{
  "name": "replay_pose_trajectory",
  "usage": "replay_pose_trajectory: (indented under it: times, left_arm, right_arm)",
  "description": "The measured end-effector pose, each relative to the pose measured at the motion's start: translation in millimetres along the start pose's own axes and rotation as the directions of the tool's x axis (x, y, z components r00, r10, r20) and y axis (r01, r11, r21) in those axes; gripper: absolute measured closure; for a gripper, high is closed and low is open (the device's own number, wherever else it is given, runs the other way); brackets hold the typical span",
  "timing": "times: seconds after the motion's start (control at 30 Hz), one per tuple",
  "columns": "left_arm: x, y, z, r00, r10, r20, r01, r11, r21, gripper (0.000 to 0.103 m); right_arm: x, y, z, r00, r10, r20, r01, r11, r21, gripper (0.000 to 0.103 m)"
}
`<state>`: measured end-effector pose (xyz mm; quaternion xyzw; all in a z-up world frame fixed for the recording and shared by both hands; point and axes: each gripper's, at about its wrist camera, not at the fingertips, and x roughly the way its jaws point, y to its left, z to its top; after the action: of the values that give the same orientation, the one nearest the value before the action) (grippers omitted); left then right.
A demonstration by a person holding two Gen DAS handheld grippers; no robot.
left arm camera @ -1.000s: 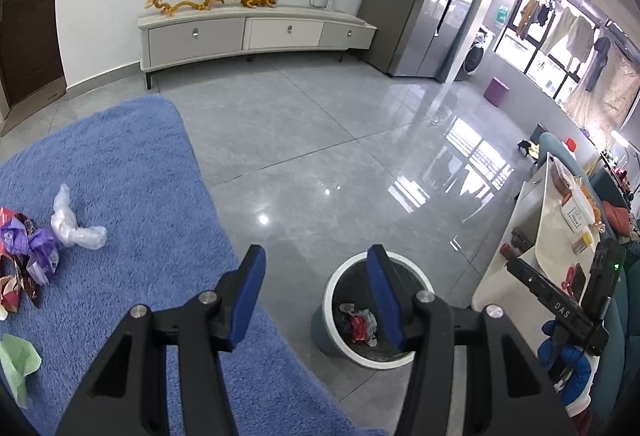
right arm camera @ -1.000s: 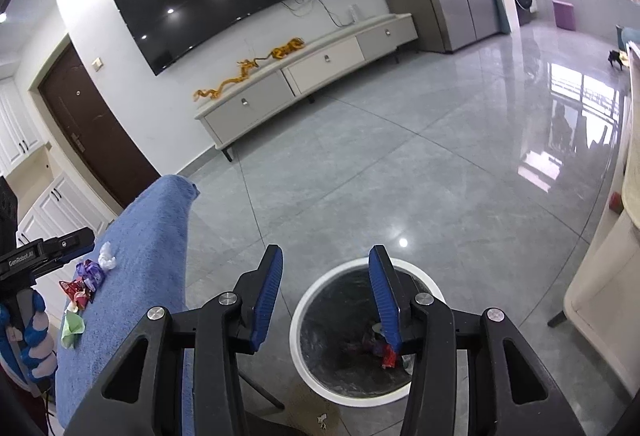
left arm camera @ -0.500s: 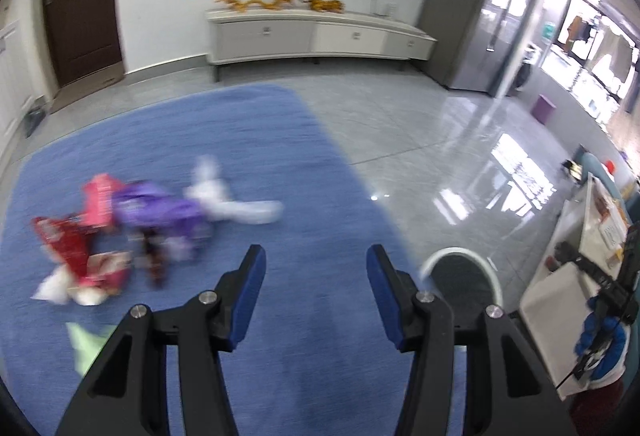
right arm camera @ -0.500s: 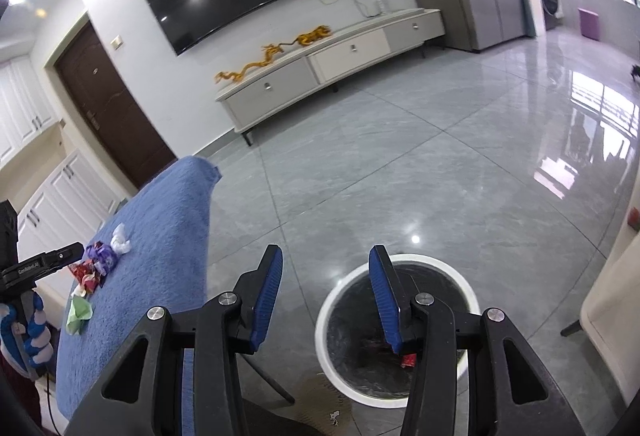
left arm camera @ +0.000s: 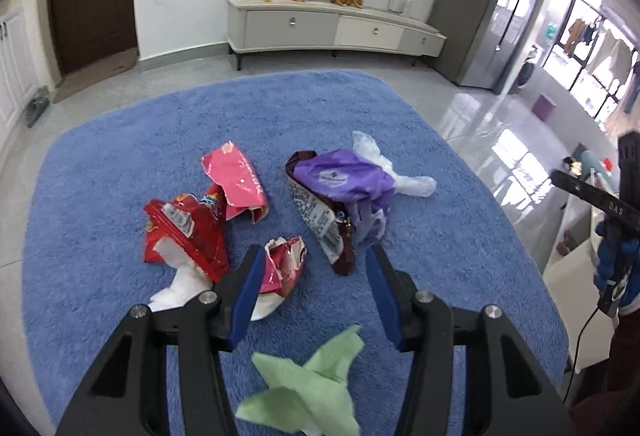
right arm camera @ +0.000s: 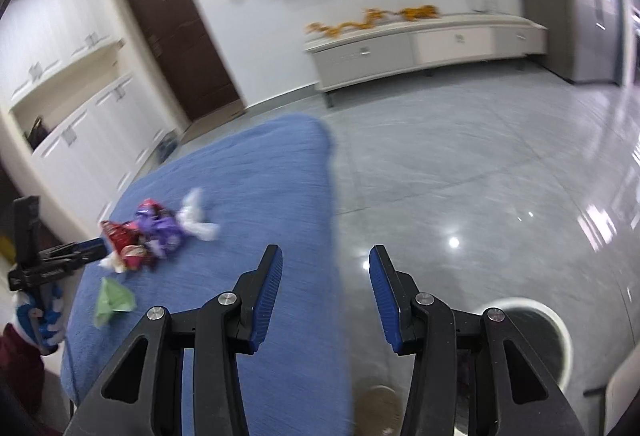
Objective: Collect trash
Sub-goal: 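Grasp the purple bag with the right tool while the left tool grasps a pink wrapper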
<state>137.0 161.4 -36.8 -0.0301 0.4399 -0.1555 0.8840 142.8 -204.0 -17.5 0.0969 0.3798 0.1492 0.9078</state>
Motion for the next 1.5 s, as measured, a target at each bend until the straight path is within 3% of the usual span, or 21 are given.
replay_pose_trajectory:
  times: [0.17, 0.37, 0.6, 0.8, 1.03, 1.17, 1.4, 1.5]
  left_arm:
    - [15, 13, -4, 1.0, -0.032, 0.001, 0.032, 0.999, -0.01, 0.053]
    - [27, 32, -16, 0.999, -0.052, -0.016, 0.051, 0.997, -0.057, 0.053]
    - [34, 41, -21, 0.997, -0.077, -0.031, 0.074, 0.993, -0.09, 0.055]
    - [38, 41, -24, 0.996, -0.085, -0.03, 0.081, 0.99, -0.112, 0.065]
    - [34, 46, -27, 0.995, -0.094, -0.019, 0.09, 0.987, -0.134, 0.07]
    - [27, 43, -26, 0.996, -0.09, -0.005, 0.089, 0.988, -0.125, 0.07]
    - [6, 39, -18, 0.996, -0.085, 0.04, 0.089, 0.989, -0.116, 0.071]
    - [-2, 36, -16, 0.995, -0.081, 0.056, 0.086, 0.99, -0.108, 0.071]
  right_arm:
    - [35, 82, 20, 0.996, 0.081, -0.046, -0.086, 0.989, -0.123, 0.057]
    - [78, 165, 27, 0.981, 0.143, -0.134, -0.175, 0.945, -0.276, 0.055]
    - [113, 205, 31, 0.972, 0.143, -0.188, -0.202, 0.916, -0.347, 0.055]
    - [139, 221, 25, 0.962, 0.13, -0.239, -0.215, 0.902, -0.376, 0.055]
    - [156, 218, 21, 0.959, 0.089, -0.267, -0.194, 0.898, -0.395, 0.056]
    - [145, 212, 20, 0.959, 0.116, -0.26, -0.214, 0.895, -0.39, 0.074]
    - [113, 190, 9, 0.961, 0.162, -0.224, -0.23, 0.917, -0.325, 0.085]
    - [94, 175, 6, 0.963, 0.183, -0.196, -0.233, 0.933, -0.274, 0.085]
